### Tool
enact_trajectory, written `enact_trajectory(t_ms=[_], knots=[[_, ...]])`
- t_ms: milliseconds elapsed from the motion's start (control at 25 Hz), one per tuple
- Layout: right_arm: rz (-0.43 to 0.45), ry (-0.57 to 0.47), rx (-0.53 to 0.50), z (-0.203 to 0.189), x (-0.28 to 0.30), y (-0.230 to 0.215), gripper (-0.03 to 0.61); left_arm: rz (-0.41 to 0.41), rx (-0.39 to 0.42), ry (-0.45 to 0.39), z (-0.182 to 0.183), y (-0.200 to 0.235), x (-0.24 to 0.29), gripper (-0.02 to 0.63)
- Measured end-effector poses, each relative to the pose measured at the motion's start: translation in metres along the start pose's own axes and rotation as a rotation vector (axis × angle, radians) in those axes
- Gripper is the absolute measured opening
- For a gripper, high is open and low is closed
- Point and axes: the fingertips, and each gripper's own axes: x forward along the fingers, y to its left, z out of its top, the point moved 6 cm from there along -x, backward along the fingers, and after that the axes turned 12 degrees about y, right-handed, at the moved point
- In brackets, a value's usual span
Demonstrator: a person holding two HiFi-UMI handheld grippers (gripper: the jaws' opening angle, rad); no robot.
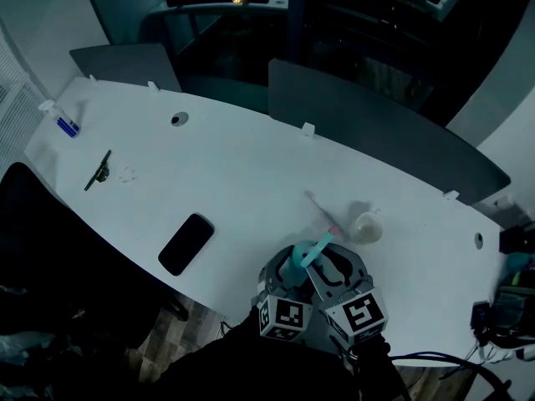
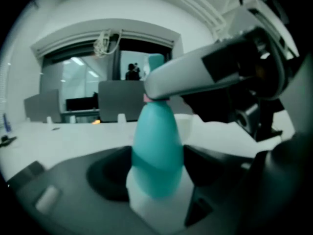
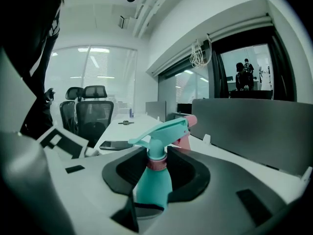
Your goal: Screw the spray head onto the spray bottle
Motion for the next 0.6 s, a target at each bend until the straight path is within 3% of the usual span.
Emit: enact_trajectory(t_ms=[40, 120, 240, 320, 400, 480, 600], knots=[[0.004, -0.001, 0.006, -0.001, -0.001, 0.001, 0.133, 0.049, -0.019, 0.015, -0.001, -0.004, 0.0, 0.336], [0.017, -0.002, 0.012, -0.002, -0.003, 0.001, 0.133, 0.014, 0.033, 0.021, -0.001, -0.003, -0.001, 0.337], [0.042, 0.01, -0.011, -0.001, -0.001, 0.001, 0.133, -0.23, 0.166, -0.032, 0.001, 0.017, -0.004, 0.385], [0.074, 0.02, -0.016, -0.002, 0.0, -0.001, 0.133, -0.407, 0.227, -0.026, 0.005, 0.025, 0.0, 0.357], [0.088, 0.025, -0.014, -0.003, 0.0, -0.003, 0.133, -0.477, 0.258, -0.01, 0.007, 0.025, 0.002, 0.33], [0.073, 0.02, -0.006, -0.001, -0.001, -0.003, 0.133, -0.407, 0.225, -0.01, 0.006, 0.022, 0.001, 0.328], [0.038, 0.009, 0.0, 0.0, 0.0, 0.001, 0.133, -0.124, 0.061, -0.012, 0.002, 0.008, -0.004, 0.328]])
